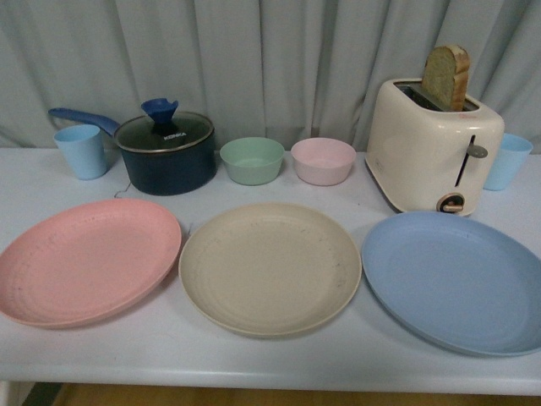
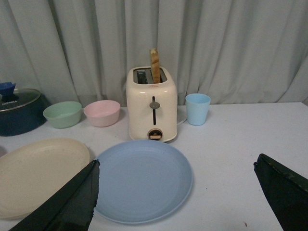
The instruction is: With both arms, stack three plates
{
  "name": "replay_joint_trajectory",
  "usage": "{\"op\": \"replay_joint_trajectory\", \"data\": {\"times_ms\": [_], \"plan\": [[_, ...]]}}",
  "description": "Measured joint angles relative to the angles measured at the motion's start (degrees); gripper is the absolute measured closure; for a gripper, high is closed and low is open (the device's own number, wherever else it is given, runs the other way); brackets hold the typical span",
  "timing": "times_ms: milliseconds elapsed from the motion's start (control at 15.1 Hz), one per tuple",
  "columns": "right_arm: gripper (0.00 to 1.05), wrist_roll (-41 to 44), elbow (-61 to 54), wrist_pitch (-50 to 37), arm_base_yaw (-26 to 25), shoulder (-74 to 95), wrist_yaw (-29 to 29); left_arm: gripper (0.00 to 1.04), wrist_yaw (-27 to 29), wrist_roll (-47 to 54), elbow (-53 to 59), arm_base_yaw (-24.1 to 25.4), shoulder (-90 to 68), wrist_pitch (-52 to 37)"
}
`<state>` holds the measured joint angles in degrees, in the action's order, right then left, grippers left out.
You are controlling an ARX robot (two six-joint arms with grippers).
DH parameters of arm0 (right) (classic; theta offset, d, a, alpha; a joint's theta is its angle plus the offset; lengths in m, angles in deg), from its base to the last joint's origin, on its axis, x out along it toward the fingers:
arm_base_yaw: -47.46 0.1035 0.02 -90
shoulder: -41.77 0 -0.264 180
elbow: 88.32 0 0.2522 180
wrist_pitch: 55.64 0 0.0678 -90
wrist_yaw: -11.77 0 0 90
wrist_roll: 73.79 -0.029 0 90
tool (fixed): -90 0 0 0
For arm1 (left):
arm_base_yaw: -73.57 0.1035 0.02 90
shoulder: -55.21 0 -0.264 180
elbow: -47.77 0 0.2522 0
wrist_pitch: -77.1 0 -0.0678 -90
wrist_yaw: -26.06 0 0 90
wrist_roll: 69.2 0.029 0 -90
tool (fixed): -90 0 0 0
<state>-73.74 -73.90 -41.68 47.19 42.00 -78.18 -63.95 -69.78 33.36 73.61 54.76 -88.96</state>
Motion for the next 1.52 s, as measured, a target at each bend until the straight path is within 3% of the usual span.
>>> {"op": "replay_joint_trajectory", "data": {"times_ms": [198, 264, 330, 396, 462, 660, 858, 1255, 1519], "plan": [[0.06, 0.00, 0.00, 0.00, 0.00, 0.00, 0.00, 0.07, 0.00, 0.00, 0.00, 0.00, 0.00, 0.00], [0.06, -0.02, 0.00, -0.02, 0.00, 0.00, 0.00, 0.07, 2.73, 0.76, -0.24, -0.98, -0.44, 1.20], [0.06, 0.00, 0.00, 0.02, 0.00, 0.00, 0.02, 0.07, 16.17, 3.41, -2.23, -6.36, -7.13, 2.99], [0.06, 0.00, 0.00, -0.13, 0.00, 0.00, -0.11, 0.07, 20.74, 4.74, -4.50, -4.13, -16.15, 0.90], [0.06, 0.00, 0.00, 0.02, -0.04, 0.00, -0.07, 0.07, 18.95, 3.69, -7.69, 1.79, -24.72, 1.90], [0.06, 0.00, 0.00, -0.02, 0.26, 0.00, -0.07, 0.07, 4.83, 1.29, -17.97, 11.80, -49.88, -0.61], [0.06, 0.00, 0.00, 0.00, 0.24, 0.00, -0.07, 0.07, 1.20, 4.74, -28.22, 13.51, -70.66, -5.97], [0.06, 0.00, 0.00, -0.02, 0.26, 0.00, -0.07, 0.07, -9.81, 5.84, -48.44, 17.35, -101.85, -4.20], [0.06, 0.00, 0.00, -0.02, 0.24, 0.00, -0.07, 0.07, -10.01, 7.21, -59.78, 17.00, -115.67, -1.46]]}}
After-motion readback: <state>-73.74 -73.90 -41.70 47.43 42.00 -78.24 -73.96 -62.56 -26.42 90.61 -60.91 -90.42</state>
